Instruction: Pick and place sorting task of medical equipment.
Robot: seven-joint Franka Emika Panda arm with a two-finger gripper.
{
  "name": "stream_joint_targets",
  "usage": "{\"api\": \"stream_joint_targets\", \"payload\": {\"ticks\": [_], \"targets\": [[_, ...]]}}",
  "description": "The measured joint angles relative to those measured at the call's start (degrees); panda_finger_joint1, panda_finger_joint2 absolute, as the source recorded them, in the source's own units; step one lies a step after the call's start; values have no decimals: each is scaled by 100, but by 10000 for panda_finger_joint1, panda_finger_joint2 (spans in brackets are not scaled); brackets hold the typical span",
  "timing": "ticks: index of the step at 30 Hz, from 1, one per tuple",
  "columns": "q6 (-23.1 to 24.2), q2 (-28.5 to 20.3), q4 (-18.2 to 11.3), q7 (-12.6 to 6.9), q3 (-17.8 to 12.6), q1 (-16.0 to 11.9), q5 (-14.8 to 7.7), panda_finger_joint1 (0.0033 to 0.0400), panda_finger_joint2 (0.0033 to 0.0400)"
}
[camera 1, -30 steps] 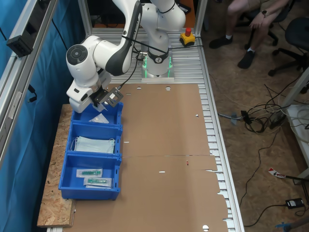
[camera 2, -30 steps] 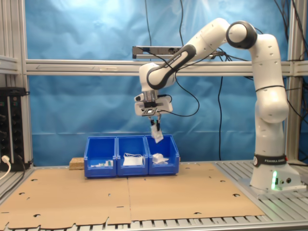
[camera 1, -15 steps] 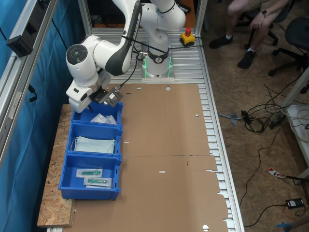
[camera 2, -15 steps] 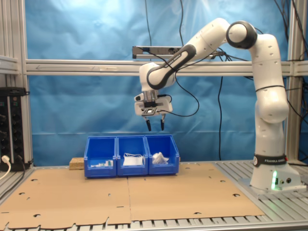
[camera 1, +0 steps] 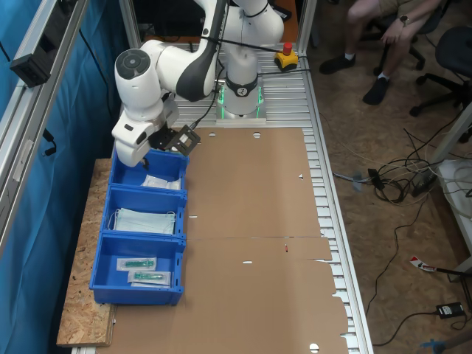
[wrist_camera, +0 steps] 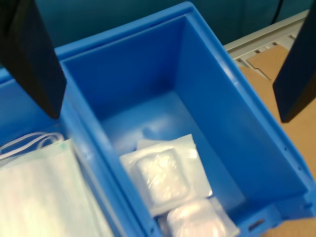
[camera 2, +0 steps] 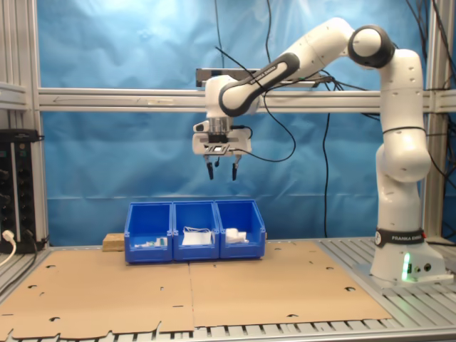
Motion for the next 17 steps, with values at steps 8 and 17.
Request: {"api": "stream_joint_targets", "payload": {"ticks": [8,17], "targets": [[-20,-480,56,0,180,587,0,400,400],[-306,-692,341,0,625,1212,0,400,400]]}}
